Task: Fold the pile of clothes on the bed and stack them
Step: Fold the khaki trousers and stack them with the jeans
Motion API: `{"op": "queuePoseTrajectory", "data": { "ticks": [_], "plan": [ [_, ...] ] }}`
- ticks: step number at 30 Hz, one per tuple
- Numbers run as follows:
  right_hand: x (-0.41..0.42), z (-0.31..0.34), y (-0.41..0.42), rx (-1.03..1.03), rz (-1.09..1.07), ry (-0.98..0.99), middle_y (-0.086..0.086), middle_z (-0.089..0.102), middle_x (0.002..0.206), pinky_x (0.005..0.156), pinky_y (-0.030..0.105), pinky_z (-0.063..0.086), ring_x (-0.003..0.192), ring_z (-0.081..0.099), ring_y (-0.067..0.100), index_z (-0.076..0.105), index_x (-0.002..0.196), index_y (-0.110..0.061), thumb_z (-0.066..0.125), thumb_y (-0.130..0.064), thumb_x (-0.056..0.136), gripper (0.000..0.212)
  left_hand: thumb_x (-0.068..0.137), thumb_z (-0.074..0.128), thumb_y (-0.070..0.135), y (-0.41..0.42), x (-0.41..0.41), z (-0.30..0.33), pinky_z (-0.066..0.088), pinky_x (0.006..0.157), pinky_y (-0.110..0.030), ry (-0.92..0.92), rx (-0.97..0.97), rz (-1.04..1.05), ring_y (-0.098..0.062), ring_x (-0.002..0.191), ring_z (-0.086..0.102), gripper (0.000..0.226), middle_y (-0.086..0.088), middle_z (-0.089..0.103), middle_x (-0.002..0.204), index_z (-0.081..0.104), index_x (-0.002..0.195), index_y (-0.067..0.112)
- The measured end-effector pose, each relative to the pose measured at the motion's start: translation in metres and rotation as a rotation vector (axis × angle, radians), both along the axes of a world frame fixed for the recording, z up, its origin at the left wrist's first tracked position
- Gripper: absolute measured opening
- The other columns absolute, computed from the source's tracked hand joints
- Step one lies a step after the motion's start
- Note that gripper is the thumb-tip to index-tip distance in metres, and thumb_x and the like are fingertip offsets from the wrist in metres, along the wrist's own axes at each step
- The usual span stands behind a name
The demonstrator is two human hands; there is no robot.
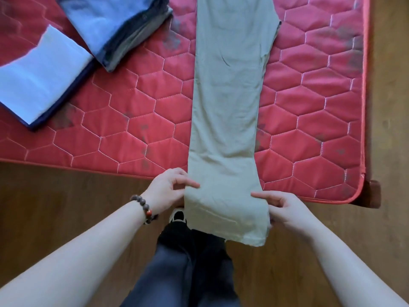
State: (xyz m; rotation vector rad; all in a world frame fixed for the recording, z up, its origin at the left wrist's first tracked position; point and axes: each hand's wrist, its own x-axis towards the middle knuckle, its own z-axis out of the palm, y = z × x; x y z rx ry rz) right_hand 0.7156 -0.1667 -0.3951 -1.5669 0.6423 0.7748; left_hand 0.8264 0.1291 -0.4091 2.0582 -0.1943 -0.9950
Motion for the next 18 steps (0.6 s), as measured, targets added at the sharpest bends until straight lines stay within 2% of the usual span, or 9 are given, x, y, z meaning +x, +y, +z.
{"op": "queuePoseTrajectory", "data": {
  "ticks": [2, 4, 6, 8, 10, 11, 13, 16, 18],
  "plan": [
    [0.02, 0.008, -0.012, -0.147, 0.167, -0.099, -0.013, 0.062, 0.124, 0.081, 0.006, 0.044, 0.096, 0.06, -0.011, 0.076, 0.098, -0.027, 0.064, -0.005, 0.088, 0.027, 0.087, 0.062, 0.003, -0.001, 0.017, 0.006, 0.025, 0.097, -0.005, -0.127, 0.024, -0.073, 0.003, 0.117, 0.037, 0.037, 0.016, 0.051, 0.118, 0.076, 0.088, 0.037],
    [0.048, 0.017, -0.022, -0.159, 0.236, -0.173, -0.023, 0.048, 0.136, 0.095, -0.001, 0.031, 0.118, 0.041, -0.022, 0.078, 0.092, -0.028, 0.067, -0.017, 0.089, 0.016, 0.093, 0.062, 0.013, -0.004, 0.039, 0.012, 0.025, 0.105, -0.013, -0.06, -0.046, -0.052, 0.003, 0.128, 0.036, 0.031, 0.02, 0.054, 0.129, 0.075, 0.087, 0.04],
    [0.084, 0.026, -0.026, -0.064, 0.19, -0.216, -0.009, 0.06, 0.13, 0.107, 0.021, 0.038, 0.116, 0.051, -0.009, 0.077, 0.098, -0.023, 0.067, -0.033, 0.087, 0.018, 0.094, 0.061, 0.024, -0.008, 0.065, 0.015, 0.041, 0.096, -0.026, 0.093, -0.146, 0.044, -0.006, 0.11, 0.056, 0.02, 0.004, 0.069, 0.118, 0.077, 0.094, 0.035],
    [0.127, 0.032, -0.028, -0.001, 0.058, -0.265, 0.009, 0.072, 0.108, 0.09, 0.042, 0.051, 0.094, 0.063, 0.014, 0.076, 0.097, -0.015, 0.07, -0.029, 0.085, 0.02, 0.086, 0.06, 0.037, -0.019, 0.102, 0.015, 0.048, 0.075, -0.041, 0.114, -0.176, 0.156, -0.018, 0.082, 0.056, 0.028, -0.021, 0.071, 0.1, 0.075, 0.097, 0.015],
    [0.179, 0.029, -0.031, 0.031, -0.124, -0.291, 0.018, 0.068, 0.088, 0.067, 0.036, 0.049, 0.076, 0.059, 0.023, 0.072, 0.096, -0.001, 0.069, -0.027, 0.084, 0.029, 0.083, 0.058, 0.042, -0.038, 0.146, 0.012, 0.05, 0.067, -0.048, 0.086, -0.223, 0.287, -0.021, 0.075, 0.051, 0.053, -0.023, 0.065, 0.082, 0.063, 0.092, -0.01],
    [0.207, 0.024, -0.032, 0.008, -0.207, -0.291, 0.02, 0.061, 0.08, 0.06, 0.032, 0.043, 0.07, 0.053, 0.023, 0.067, 0.096, 0.007, 0.067, -0.037, 0.086, 0.045, 0.086, 0.056, 0.046, -0.05, 0.169, 0.008, 0.048, 0.064, -0.043, 0.076, -0.243, 0.352, -0.021, 0.072, 0.049, 0.061, -0.018, 0.058, 0.076, 0.057, 0.088, -0.015],
    [0.258, 0.002, -0.037, -0.061, -0.335, -0.247, 0.019, 0.058, 0.078, 0.059, 0.031, 0.034, 0.066, 0.049, 0.022, 0.065, 0.093, 0.008, 0.06, -0.052, 0.086, 0.06, 0.094, 0.05, 0.049, -0.074, 0.213, -0.004, 0.044, 0.063, -0.035, 0.066, -0.225, 0.451, -0.021, 0.068, 0.05, 0.059, -0.014, 0.057, 0.073, 0.059, 0.085, -0.008],
    [0.305, -0.052, -0.042, -0.199, -0.397, -0.035, 0.006, 0.068, 0.085, 0.055, 0.024, 0.044, 0.063, 0.06, 0.018, 0.07, 0.098, -0.009, 0.05, -0.058, 0.093, 0.053, 0.101, 0.04, 0.042, -0.095, 0.259, -0.04, 0.047, 0.06, -0.031, 0.099, -0.004, 0.403, -0.023, 0.065, 0.056, 0.043, -0.01, 0.063, 0.08, 0.063, 0.084, 0.01],
    [0.305, -0.079, -0.041, -0.287, -0.287, 0.102, 0.006, 0.067, 0.102, 0.076, 0.033, 0.052, 0.087, 0.065, 0.022, 0.067, 0.111, -0.009, 0.049, -0.056, 0.094, 0.053, 0.103, 0.035, 0.039, -0.101, 0.267, -0.059, 0.045, 0.056, -0.028, 0.156, 0.216, 0.238, -0.028, 0.068, 0.058, 0.047, -0.014, 0.062, 0.087, 0.064, 0.093, 0.004]
  ]
}}
